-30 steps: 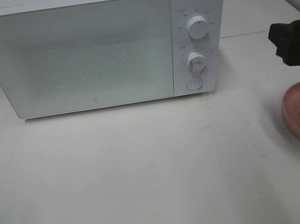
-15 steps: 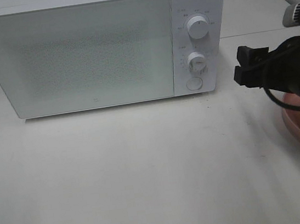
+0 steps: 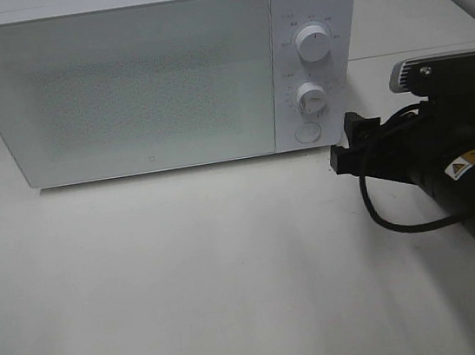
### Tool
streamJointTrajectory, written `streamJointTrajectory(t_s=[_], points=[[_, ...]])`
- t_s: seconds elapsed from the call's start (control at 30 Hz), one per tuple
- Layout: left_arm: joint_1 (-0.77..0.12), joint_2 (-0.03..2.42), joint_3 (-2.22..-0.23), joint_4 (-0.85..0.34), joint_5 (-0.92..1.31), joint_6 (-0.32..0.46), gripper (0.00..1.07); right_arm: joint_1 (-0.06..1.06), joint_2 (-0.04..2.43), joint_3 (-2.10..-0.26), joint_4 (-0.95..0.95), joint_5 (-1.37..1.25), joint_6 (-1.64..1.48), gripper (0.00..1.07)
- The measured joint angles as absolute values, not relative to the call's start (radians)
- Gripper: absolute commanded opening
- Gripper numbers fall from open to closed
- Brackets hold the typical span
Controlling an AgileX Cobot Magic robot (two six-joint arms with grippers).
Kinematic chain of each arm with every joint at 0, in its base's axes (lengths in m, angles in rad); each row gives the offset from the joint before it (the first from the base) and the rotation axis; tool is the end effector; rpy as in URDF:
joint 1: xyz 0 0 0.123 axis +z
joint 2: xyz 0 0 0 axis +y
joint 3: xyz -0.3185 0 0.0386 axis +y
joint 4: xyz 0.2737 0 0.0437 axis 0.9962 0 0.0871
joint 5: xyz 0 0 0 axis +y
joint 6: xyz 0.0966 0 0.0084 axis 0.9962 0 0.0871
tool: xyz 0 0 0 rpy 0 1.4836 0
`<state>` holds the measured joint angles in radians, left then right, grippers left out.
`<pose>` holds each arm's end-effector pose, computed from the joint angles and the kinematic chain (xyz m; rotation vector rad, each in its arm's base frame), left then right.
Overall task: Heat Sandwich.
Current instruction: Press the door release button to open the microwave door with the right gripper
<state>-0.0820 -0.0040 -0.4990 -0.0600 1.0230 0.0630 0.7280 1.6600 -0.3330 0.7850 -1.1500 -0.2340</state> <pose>-0.0124 -0.0040 0.2900 0.1466 1.9978 -0.0835 0.2263 0.1179 0.1646 -0.0102 1.7482 0.0108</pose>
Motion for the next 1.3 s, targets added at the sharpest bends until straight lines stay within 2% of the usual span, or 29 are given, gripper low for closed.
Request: streamJointTrajectory(t_s=[0.5,0.67,1.03,1.1,1.3], points=[[-0.082,-0.004,-0.499,-0.06,1.023,0.063,1.03,0.743,1.694,-0.344,0.801,-1.148,-0.226,0.76],[-0.082,-0.004,-0.499,-0.06,1.023,0.063,1.03,0.743,1.694,-0.344,0.802,-1.148,-0.14,0.76],[-0.082,-0.004,-0.499,-0.06,1.023,0.063,1.03,0.743,1.694,-0.344,0.803,-1.146,0.414,0.75],[-0.082,-0.004,-0.499,-0.06,1.023,0.063,1.03,0.743,1.694,-0.344,0.803,-1.133,0.6,0.72],[-0.082,-0.004,-0.499,-0.06,1.023,0.063,1.03,0.743,1.694,-0.344,0.803,-1.114,0.885,0.63]])
